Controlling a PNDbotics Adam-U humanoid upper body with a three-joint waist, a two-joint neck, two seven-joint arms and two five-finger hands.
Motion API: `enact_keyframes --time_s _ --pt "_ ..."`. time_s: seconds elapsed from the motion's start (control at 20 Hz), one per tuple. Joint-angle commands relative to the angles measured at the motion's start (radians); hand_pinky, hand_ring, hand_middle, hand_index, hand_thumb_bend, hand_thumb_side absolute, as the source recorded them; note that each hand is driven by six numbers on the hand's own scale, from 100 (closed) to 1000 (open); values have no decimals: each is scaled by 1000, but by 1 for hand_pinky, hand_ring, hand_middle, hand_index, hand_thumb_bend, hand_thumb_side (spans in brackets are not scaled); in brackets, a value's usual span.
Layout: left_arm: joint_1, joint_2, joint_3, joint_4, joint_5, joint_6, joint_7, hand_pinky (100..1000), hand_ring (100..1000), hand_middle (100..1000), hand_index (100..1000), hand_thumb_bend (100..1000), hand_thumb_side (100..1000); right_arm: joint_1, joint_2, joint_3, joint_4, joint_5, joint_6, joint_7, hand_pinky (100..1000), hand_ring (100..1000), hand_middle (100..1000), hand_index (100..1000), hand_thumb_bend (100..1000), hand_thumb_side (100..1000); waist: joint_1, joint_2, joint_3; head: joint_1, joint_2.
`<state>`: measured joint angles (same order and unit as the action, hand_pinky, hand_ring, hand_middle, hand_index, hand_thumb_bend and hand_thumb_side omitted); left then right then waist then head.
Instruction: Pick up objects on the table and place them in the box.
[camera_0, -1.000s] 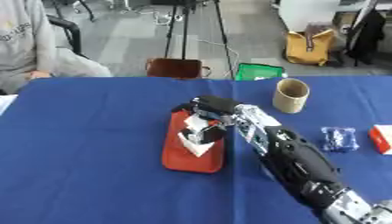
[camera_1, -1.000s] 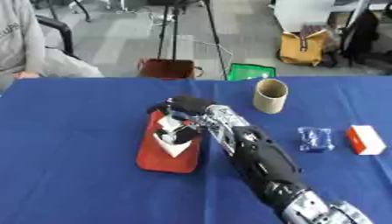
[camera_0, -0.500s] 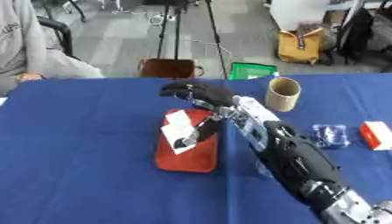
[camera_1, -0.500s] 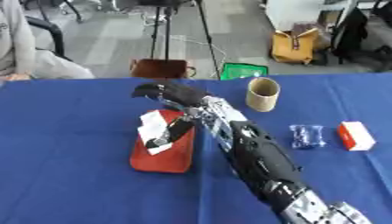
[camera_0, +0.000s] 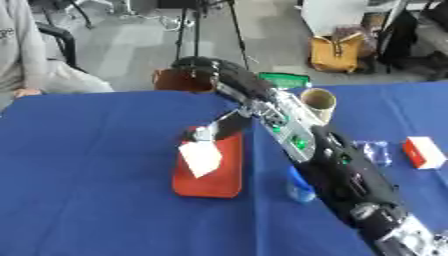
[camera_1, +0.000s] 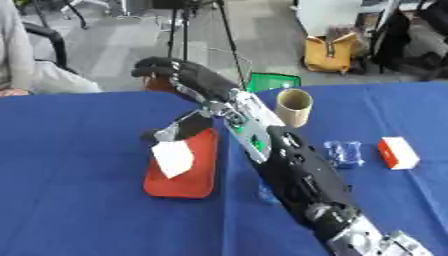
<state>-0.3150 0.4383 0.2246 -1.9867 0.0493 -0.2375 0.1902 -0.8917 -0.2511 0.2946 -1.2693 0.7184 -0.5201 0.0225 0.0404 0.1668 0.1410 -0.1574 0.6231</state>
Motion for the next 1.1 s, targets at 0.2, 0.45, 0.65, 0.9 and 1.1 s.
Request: enact_keyframes --time_s 0.2,0.45,0.65,0.9,1.1 --pt "3 10 3 -13 -1 7 -2 518 704 692 806 736 635 14 -91 10 -174 -102 54 3 757 851 851 904 572 445 2 -21 -32 31 12" --pt "7 3 7 -13 -7 11 -1 513 703 690 805 727 641 87 -183 -14 -265 -174 116 59 748 855 845 897 546 434 2 -15 -93 61 12" --pt "10 -4 10 -13 -12 14 2 510 702 689 804 723 645 151 -235 -51 -304 -234 170 77 742 853 839 892 539 434 4 -10 -117 76 13" --pt "29 -4 19 -13 -20 18 8 508 701 689 804 720 646 248 -323 -114 -317 -312 222 81 735 850 830 886 528 435 11 -12 -126 84 15" --pt "45 -2 30 -13 -28 19 22 509 701 689 805 720 645 325 -377 -150 -354 -373 245 82 731 848 820 881 520 436 19 -15 -121 73 18"
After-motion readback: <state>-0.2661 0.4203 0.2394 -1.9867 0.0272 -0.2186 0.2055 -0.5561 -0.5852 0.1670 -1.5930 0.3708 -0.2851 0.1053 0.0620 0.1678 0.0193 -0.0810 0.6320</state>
